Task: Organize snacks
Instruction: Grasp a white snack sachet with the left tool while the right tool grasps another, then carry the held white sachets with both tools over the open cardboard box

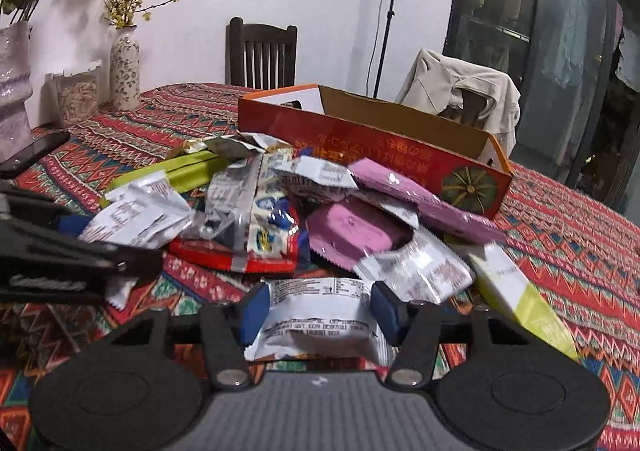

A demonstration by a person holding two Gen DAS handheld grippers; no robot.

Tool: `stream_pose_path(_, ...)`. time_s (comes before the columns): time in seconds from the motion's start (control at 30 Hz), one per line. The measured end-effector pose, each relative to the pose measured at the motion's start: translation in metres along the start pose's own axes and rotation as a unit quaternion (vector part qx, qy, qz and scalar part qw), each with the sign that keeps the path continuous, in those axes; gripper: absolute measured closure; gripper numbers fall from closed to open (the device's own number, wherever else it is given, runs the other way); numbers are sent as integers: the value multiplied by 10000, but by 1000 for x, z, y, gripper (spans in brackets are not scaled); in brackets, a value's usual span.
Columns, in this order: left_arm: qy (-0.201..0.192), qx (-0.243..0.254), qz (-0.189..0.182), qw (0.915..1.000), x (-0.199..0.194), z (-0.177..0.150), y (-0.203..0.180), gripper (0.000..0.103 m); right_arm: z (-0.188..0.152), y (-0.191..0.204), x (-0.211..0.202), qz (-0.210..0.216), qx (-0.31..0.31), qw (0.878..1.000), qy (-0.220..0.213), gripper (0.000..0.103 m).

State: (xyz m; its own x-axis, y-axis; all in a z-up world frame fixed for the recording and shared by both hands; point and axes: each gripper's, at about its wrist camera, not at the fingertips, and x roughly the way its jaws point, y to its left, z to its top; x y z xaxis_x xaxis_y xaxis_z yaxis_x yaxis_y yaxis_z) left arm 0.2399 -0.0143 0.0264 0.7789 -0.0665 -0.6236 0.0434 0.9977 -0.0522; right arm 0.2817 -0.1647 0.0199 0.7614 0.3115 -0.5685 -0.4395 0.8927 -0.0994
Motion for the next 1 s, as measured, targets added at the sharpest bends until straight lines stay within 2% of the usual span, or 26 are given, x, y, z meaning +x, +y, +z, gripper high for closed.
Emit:
stream_pose_path(0.23,-87,103,-4,9999,-27,-12,-14,61,-21,-6,-22,-3,263,9996,-113,46)
stream_pose_path(0.37,-102,60,122,9999,-29,-10,-11,61,-16,-2,-19,-47,108,9999,-39,45)
stream_pose_path(0.47,-89,16,146,9999,-29,-9,-8,61,-13,-5,-16,28,215,9998,29,43)
stream_pose_path(0.53,-90,24,154,9998,-28,-7,-6,61,-13,-9,-15,93,327,9994,53,30)
stream_pose_path(0.57,-101,22,154,9998,-28,-5,-6,61,-13,-10,-13,65,344,9993,135,15)
stream_pose_path(0.63,-127,19,158,9998,-26,-2,-4,61,-14,-11,-10,42,349,9991,232,21)
stream_pose_path(0.7,-156,7,158,9998,-25,3,-3,61,-14,-13,-11,168,409,9988,218,42)
stream_pose_path(0.77,-169,14,130,9998,-24,7,-2,61,-12,-15,-11,124,370,9990,229,53)
stream_pose_path(1.0,-212,68,32,9997,-15,21,-1,61,-11,-19,-12,103,436,9988,201,65)
